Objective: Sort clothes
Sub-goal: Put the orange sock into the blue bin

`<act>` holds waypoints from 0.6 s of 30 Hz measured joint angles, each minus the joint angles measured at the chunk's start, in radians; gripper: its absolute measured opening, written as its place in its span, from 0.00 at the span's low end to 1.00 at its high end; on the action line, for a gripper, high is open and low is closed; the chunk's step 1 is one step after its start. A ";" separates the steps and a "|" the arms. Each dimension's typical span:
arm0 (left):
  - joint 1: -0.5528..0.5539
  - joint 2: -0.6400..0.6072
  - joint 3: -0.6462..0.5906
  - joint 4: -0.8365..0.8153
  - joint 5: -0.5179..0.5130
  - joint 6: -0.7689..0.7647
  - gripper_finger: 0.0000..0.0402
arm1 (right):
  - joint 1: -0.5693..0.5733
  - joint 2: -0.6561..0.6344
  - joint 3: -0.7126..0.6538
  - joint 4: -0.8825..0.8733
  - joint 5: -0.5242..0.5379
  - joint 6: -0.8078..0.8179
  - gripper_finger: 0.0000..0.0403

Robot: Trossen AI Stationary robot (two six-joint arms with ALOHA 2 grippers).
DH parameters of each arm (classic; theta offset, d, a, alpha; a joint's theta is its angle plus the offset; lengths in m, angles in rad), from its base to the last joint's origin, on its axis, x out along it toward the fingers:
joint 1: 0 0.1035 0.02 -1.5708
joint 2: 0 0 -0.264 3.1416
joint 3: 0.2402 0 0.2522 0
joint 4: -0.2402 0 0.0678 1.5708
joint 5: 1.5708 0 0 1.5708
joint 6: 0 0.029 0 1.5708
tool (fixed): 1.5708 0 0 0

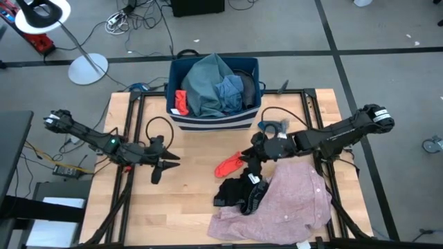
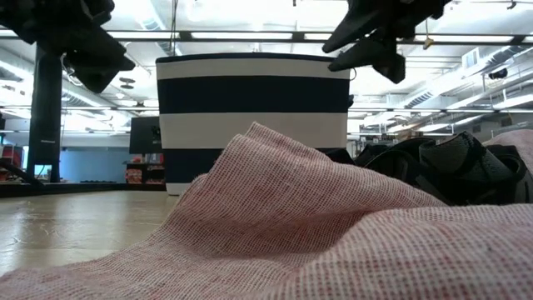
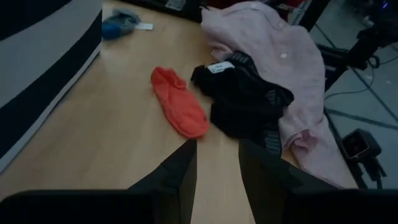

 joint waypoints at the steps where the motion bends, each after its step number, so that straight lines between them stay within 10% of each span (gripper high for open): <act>1: 0.000 0.000 0.000 0.006 0.000 0.000 0.31 | -0.015 0.000 0.000 0.001 -0.023 -0.018 0.34; 18: 0.000 0.001 0.000 0.027 -0.001 0.000 0.31 | -0.214 0.014 0.087 0.055 -0.131 -0.325 0.34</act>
